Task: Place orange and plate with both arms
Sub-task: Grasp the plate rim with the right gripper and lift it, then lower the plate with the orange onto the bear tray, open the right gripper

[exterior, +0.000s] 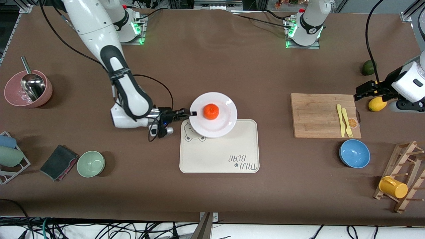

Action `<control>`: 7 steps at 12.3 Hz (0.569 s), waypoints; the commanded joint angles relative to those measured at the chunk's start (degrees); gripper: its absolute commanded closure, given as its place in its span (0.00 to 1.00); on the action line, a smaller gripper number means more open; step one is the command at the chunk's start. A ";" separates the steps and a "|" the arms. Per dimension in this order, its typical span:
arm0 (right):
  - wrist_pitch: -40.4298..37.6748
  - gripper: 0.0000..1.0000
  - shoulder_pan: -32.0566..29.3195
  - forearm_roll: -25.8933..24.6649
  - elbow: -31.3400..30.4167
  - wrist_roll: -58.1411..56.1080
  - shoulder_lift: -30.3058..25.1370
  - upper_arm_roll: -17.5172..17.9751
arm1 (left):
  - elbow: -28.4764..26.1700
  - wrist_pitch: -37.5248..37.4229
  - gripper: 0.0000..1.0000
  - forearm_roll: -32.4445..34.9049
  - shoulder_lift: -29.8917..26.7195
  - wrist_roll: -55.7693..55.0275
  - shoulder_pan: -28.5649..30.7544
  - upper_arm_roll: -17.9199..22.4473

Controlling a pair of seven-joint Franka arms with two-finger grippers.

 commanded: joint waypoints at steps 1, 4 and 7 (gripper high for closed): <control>-0.19 1.00 -0.62 0.37 11.74 5.11 6.14 0.40 | -0.27 0.29 0.00 -1.31 -0.29 0.97 -0.30 0.50; 4.19 1.00 -0.63 1.08 25.82 6.61 16.69 0.49 | -0.27 0.29 0.00 -1.31 -0.29 0.97 -0.30 0.50; 7.01 1.00 -0.10 1.25 28.50 6.61 19.53 0.75 | -0.27 0.29 0.00 -1.31 -0.29 0.88 -0.30 0.50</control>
